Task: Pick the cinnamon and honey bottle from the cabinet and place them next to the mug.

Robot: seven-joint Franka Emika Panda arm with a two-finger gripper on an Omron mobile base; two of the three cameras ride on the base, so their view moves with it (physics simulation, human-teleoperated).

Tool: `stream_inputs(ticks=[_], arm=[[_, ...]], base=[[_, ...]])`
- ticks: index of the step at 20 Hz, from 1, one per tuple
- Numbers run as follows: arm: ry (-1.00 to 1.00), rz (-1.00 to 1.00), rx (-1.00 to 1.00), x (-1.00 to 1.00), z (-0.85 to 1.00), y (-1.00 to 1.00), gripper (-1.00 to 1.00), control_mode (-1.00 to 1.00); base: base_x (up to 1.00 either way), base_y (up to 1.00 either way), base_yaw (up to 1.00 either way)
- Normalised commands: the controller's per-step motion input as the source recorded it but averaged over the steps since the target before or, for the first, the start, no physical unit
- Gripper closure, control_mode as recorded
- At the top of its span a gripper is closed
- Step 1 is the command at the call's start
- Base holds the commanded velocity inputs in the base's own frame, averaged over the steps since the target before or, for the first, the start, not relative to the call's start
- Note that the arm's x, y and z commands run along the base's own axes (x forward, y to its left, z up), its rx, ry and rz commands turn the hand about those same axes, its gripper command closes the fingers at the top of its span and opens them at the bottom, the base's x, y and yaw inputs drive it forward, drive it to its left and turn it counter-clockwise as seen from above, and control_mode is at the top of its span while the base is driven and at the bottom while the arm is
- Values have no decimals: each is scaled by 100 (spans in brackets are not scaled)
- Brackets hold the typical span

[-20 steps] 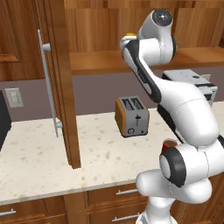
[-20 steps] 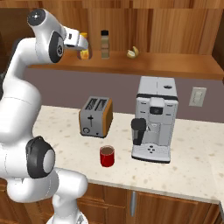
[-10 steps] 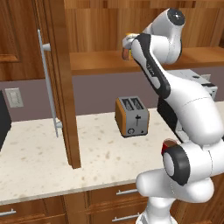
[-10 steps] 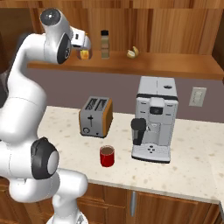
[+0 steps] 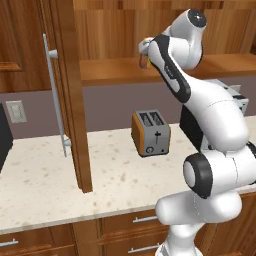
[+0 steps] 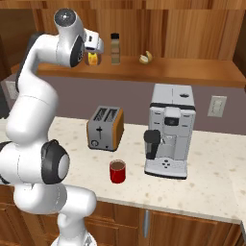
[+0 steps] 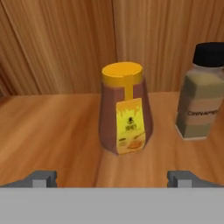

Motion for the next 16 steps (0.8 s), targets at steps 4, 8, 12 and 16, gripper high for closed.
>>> stream_inputs(ticks=[4, 8, 12, 16], arm=[[8, 0, -1, 33, 1, 1, -100, -100], [7, 0, -1, 21, 5, 8, -100, -100], [1, 0, -2, 19, 0, 10, -100, -100], [0, -3, -3, 26, 0, 4, -100, -100]], base=[[0, 0, 0], [0, 0, 0], [0, 0, 0], [0, 0, 0]])
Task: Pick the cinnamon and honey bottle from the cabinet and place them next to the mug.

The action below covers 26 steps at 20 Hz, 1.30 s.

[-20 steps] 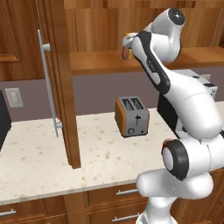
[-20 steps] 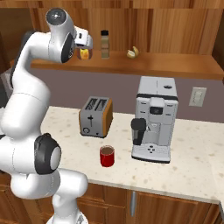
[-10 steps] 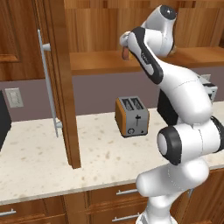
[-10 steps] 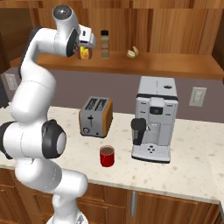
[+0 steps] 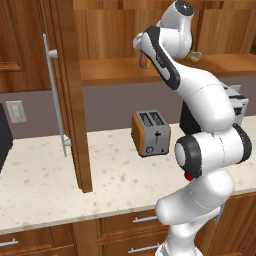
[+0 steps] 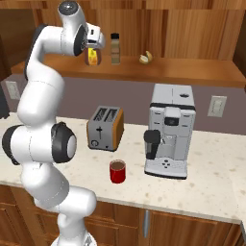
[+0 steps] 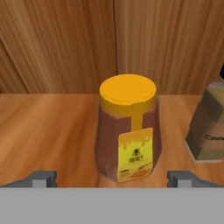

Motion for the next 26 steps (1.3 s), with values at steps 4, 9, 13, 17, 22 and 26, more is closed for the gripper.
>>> stream_inputs(ticks=[4, 9, 13, 17, 22, 26], arm=[[0, -8, -2, 24, 0, 0, -100, -100], [0, -13, 0, 17, 0, 0, -100, -100], [0, -13, 0, 21, 0, 0, -100, -100], [0, -8, 0, 24, 0, 0, -100, -100], [0, -1, 0, 3, 0, 0, -100, -100], [0, 0, 0, 0, -1, 0, -100, -100]], base=[[0, 0, 0], [0, 0, 0], [0, 0, 0], [0, 0, 0], [0, 0, 0], [0, 0, 0]])
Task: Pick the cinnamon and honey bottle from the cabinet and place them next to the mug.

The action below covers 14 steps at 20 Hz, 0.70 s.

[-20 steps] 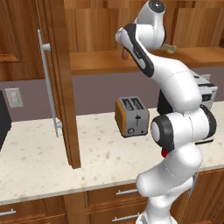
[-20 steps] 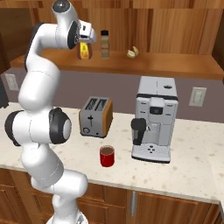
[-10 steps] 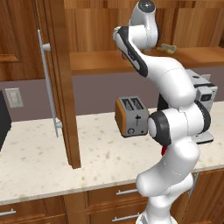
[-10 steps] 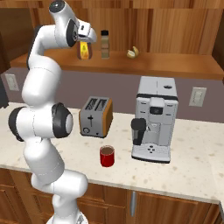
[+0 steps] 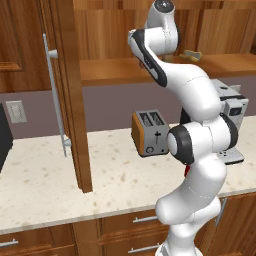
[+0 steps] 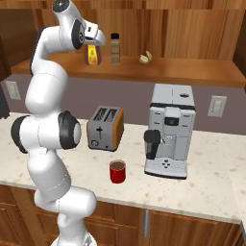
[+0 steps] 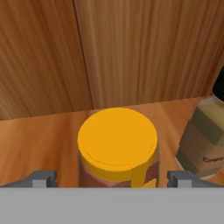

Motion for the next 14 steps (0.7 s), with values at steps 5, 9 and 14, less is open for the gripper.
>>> stream_inputs(ticks=[5, 9, 14], arm=[[0, 0, 0, 0, -3, 0, -100, -100], [0, 0, 0, 0, -12, -1, -100, -100], [0, 0, 0, 0, -3, 0, -100, -100]], base=[[0, 0, 0], [0, 0, 0], [0, 0, 0]])
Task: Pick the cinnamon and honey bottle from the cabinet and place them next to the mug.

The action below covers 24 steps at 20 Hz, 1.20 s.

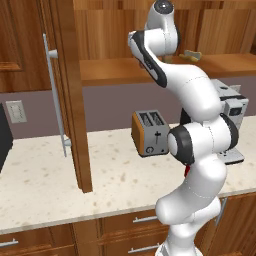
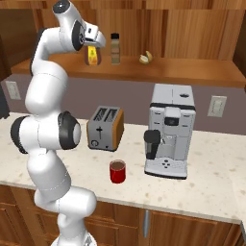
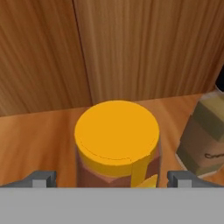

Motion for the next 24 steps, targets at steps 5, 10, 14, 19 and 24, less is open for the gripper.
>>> stream_inputs(ticks=[5, 10, 14, 19, 24], arm=[[0, -1, 0, 7, -1, 0, -100, -100], [0, -1, 0, 6, 0, 0, -100, -100], [0, 0, 0, 0, 0, 0, -100, -100], [0, 0, 0, 0, 0, 0, -100, -100], [0, 0, 0, 0, 0, 0, 100, -100]], base=[[0, 0, 0], [0, 0, 0], [0, 0, 0], [0, 0, 0], [0, 0, 0]])
